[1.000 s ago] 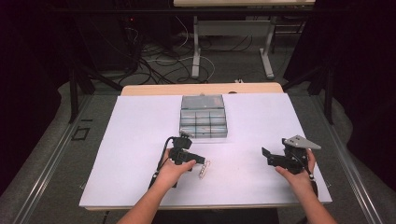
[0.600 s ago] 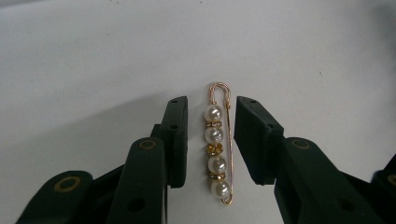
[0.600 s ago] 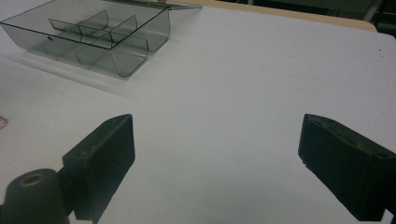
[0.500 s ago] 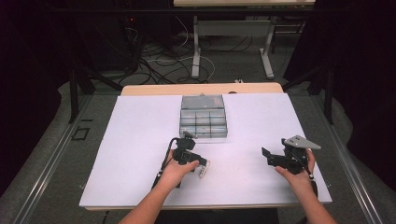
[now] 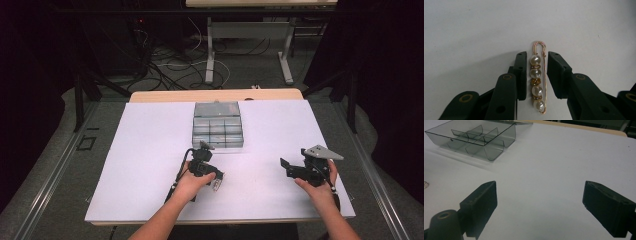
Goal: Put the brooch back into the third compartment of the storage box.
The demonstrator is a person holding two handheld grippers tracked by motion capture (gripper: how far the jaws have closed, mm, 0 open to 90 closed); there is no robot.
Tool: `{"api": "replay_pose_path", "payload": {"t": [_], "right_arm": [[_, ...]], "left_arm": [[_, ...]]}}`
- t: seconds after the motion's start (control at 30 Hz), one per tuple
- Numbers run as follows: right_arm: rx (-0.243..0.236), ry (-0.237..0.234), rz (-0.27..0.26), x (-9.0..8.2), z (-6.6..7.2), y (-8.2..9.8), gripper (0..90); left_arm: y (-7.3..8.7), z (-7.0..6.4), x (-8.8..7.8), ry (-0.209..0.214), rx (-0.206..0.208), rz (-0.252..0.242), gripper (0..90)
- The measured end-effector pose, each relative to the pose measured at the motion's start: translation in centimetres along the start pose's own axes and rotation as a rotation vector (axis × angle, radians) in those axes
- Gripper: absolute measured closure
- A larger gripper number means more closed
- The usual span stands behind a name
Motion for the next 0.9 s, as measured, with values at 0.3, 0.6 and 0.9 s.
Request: {"api": "replay_pose_path", "payload": {"t": [0.3, 0.6, 0.9], "right_arm": [[0.001, 0.004, 0.007, 0.02, -0.04, 0.05, 13.1], [-0.008, -0.003, 0.009, 0.04, -0.03, 0.05, 13.9], [-0.004, 0.001, 0.008, 0.09, -0.08, 0.09, 14.2]], "left_arm": [[-0.02, -0.05, 0.00, -0.010, 0.002, 0.009, 72.3], [0.02, -0.23, 0.05, -0.013, -0.008, 0.013, 75.4], [0.02, -0.29, 0.11, -0.025, 0.004, 0.011, 78.9]]}}
Point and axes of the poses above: each handheld gripper's, and its own axes: x roughly forward along the jaws, y roughly out of its underside, z roughly to its left, the point moved 1 cm from there along x, roughly forward along the jaws, and after that the axes turned 12 degrees about -y, right-handed, at the moved point
